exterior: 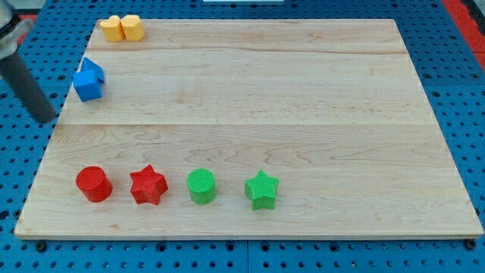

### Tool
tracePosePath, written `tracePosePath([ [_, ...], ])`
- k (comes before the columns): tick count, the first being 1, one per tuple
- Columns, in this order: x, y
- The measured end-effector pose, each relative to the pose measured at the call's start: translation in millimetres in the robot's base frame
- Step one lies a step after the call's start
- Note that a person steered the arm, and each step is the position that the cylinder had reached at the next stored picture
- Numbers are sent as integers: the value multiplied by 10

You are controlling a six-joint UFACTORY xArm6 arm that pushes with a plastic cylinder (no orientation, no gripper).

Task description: Move blue cube parallel right to green star

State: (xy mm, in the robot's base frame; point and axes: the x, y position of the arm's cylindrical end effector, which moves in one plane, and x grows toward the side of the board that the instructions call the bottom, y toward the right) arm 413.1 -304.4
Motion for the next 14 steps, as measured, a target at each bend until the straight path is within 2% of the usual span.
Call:
tracePosePath([
  [1,-491,106],
  [2,-664,775],
  [3,-660,1503],
  [5,-130,978],
  [7,-217,1619],
  [12,238,3102],
  [14,231,3358],
])
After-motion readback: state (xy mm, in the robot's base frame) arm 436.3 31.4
